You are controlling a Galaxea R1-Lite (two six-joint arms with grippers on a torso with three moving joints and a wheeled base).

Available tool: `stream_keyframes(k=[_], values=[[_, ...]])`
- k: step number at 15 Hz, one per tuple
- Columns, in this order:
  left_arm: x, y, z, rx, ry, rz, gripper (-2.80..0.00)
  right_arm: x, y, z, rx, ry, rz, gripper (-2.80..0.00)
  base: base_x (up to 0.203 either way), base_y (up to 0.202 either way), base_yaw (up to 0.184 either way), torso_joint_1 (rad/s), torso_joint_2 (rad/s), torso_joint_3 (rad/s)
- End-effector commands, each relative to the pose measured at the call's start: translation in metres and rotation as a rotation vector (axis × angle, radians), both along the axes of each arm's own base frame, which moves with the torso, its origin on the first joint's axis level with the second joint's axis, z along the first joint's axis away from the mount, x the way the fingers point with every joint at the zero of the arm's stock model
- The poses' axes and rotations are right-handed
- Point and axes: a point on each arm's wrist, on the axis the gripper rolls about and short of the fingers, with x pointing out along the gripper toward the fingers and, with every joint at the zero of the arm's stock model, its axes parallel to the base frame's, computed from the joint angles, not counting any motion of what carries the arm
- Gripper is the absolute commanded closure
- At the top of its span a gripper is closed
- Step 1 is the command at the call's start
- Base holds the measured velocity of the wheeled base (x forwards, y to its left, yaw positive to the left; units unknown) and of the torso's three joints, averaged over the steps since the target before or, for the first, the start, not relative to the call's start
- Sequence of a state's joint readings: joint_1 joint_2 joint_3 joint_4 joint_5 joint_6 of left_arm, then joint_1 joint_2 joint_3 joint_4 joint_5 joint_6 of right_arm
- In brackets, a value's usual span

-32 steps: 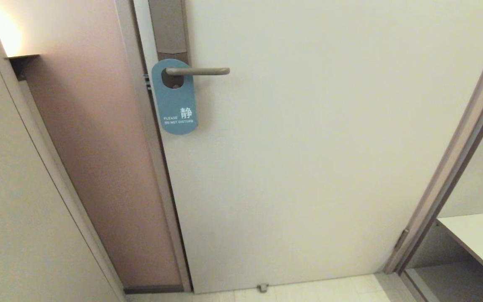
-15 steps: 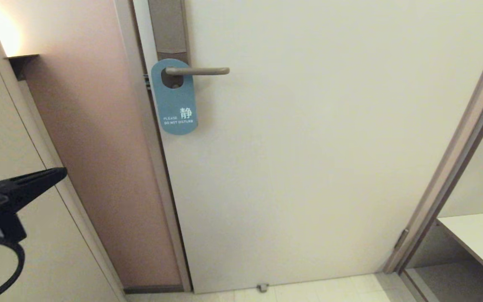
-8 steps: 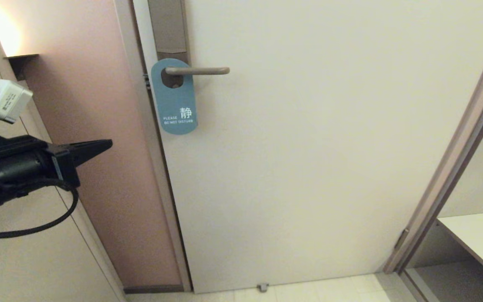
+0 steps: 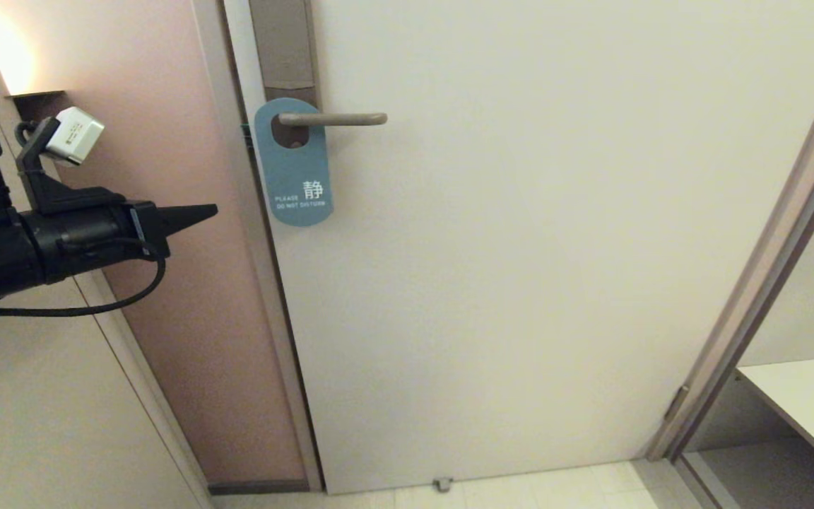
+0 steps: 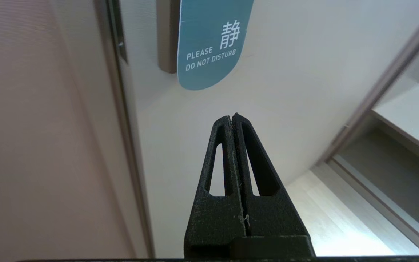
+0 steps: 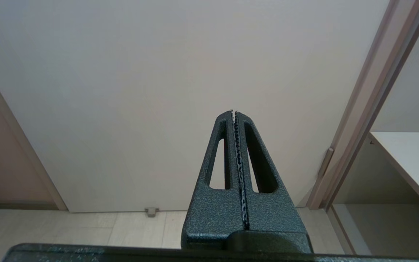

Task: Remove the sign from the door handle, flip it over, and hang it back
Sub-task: Take down the sign

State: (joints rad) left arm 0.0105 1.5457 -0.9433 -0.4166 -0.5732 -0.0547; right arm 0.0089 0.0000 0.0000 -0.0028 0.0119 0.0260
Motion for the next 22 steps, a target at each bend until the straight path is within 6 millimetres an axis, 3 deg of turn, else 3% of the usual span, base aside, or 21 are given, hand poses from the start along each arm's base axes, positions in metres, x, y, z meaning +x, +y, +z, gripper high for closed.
stream_keyframes(k=[1, 7, 16, 21, 22], values=[[0.012, 0.001, -0.008, -0.006, 0.026, -0.024, 0.00, 0.000, 0.000, 0.000, 0.000, 0.000, 0.001, 0.00, 0.000, 0.000, 0.000, 0.000, 0.00, 0.000], [0.032, 0.010, -0.024, -0.041, 0.043, -0.135, 0.00, 0.000, 0.000, 0.000, 0.000, 0.000, 0.001, 0.00, 0.000, 0.000, 0.000, 0.000, 0.00, 0.000], [0.067, 0.027, -0.029, -0.057, -0.007, -0.218, 0.00, 0.000, 0.000, 0.000, 0.000, 0.000, 0.001, 0.00, 0.000, 0.000, 0.000, 0.000, 0.00, 0.000], [0.068, 0.027, -0.026, -0.059, -0.020, -0.242, 0.00, 0.000, 0.000, 0.000, 0.000, 0.000, 0.001, 0.00, 0.000, 0.000, 0.000, 0.000, 0.00, 0.000], [0.067, 0.028, -0.027, -0.060, -0.018, -0.241, -2.80, 0.000, 0.000, 0.000, 0.000, 0.000, 0.001, 0.00, 0.000, 0.000, 0.000, 0.000, 0.00, 0.000]])
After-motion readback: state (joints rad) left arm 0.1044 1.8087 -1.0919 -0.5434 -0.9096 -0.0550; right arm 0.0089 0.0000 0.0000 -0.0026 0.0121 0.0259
